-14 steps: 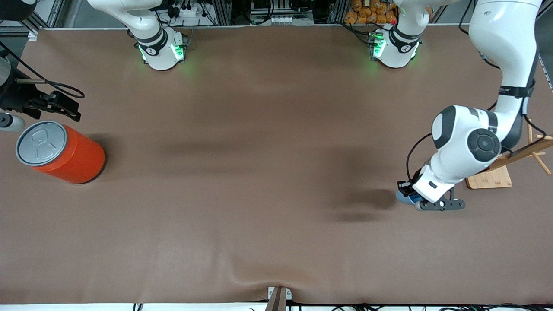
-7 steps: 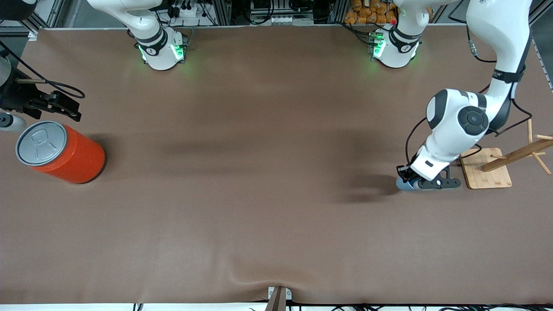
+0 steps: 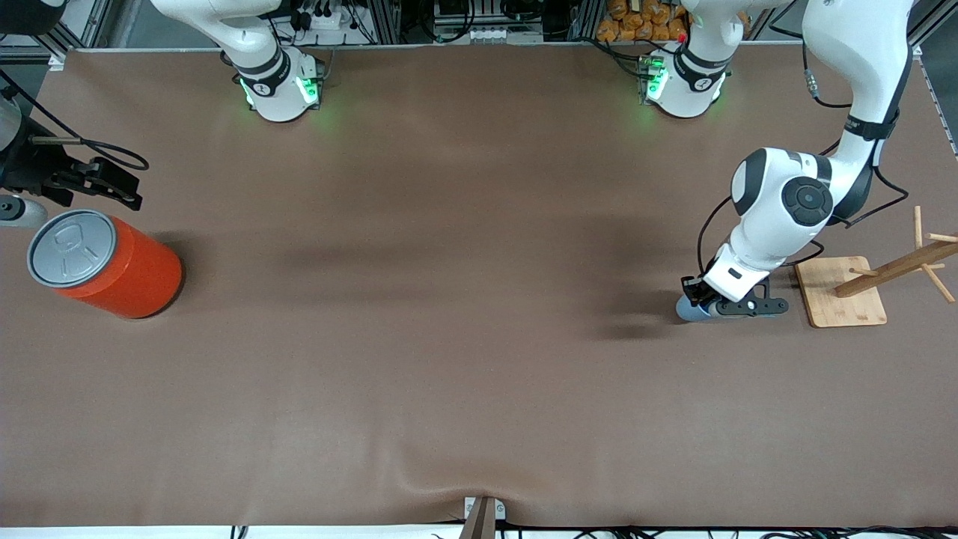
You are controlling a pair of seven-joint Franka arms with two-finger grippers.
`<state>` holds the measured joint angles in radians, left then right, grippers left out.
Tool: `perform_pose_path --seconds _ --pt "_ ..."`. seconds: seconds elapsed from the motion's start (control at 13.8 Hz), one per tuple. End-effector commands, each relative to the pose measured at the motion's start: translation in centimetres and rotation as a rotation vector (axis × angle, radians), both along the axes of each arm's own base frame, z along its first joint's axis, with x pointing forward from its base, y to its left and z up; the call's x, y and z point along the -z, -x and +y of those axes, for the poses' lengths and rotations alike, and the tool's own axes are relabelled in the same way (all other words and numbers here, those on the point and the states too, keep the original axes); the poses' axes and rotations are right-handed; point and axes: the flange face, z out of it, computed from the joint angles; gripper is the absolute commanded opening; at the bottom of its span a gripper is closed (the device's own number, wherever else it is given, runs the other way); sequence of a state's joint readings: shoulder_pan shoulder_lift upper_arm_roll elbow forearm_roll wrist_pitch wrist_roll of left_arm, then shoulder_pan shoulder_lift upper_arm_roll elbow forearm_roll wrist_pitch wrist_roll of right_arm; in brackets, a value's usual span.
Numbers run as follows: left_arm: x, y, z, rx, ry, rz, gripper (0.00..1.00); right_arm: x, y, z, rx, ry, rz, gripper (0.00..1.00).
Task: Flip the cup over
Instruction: 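Swing the cup upright with the left gripper and set it down, then open the left gripper and lift it off the upright cup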
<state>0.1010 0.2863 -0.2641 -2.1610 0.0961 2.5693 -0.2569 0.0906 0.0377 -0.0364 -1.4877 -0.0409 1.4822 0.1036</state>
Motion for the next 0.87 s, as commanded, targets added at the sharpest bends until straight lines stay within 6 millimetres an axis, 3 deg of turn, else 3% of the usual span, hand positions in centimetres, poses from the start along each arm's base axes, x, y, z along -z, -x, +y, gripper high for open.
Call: perform_pose_path --seconds 0.0,0.14,0.36,0.58,0.8 --pt "-2.0 0.0 0.3 -0.005 -0.017 -0.042 1.00 -0.4 -0.3 0.2 0.004 0.013 -0.006 1.00" --pt "-5.7 -1.4 1.2 -0.022 -0.034 -0.048 1.00 -0.4 -0.3 0.2 0.004 0.013 -0.005 1.00" --pt "-13.6 -4.2 1.5 -0.029 -0.071 0.032 1.00 -0.4 -0.3 0.1 0.004 0.013 -0.006 1.00" --pt "-20.0 -4.6 1.5 -0.031 -0.086 0.030 1.00 -0.4 -0.3 0.1 0.004 0.015 -0.006 1.00" --pt "-25.6 -3.7 1.8 -0.016 -0.092 0.032 1.00 -0.4 -0.3 0.1 0.005 0.015 -0.006 1.00"
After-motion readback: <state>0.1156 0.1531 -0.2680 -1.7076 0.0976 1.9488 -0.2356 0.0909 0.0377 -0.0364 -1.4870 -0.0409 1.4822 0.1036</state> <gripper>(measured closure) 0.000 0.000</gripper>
